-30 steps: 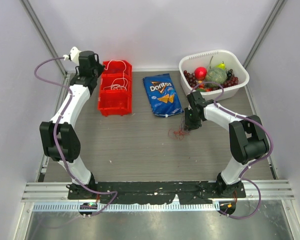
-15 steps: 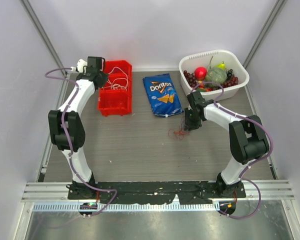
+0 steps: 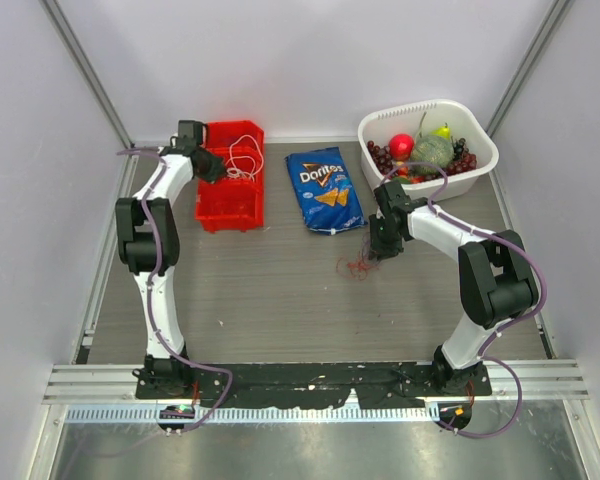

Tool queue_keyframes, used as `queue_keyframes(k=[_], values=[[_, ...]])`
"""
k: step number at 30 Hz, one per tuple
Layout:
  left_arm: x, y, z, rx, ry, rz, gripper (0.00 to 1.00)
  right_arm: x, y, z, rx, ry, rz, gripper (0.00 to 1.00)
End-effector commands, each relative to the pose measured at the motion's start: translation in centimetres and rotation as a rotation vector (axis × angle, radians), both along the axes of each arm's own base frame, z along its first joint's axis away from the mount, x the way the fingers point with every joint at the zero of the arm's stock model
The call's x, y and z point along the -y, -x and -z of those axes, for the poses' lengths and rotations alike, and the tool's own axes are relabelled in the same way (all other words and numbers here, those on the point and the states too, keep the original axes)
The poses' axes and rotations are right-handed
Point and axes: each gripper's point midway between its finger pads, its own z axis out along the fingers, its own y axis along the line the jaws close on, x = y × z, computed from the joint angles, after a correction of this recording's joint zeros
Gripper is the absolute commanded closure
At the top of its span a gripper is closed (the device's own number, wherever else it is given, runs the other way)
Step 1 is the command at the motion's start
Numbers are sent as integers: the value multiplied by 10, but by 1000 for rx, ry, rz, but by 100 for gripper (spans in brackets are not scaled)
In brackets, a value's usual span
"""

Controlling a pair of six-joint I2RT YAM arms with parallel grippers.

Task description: Untangle the cables

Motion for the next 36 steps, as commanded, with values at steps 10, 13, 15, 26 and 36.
queue_keyframes(k=[10, 13, 15, 26, 36], values=[[-13, 2, -46, 70, -72, 99, 59, -2, -11, -10, 27, -1, -9, 72], [-10, 0, -61, 119, -99, 148, 38, -3, -11, -9, 24, -8, -9, 72], [-9, -2, -67, 147, -123, 176, 30, -3, -9, -8, 18, -11, -9, 72], [28, -37, -65, 279, -228, 377, 48, -1, -4, -9, 9, -2, -28, 72], [30, -52, -42, 251, -286, 399, 60, 3, -2, -14, 30, 10, -36, 72]])
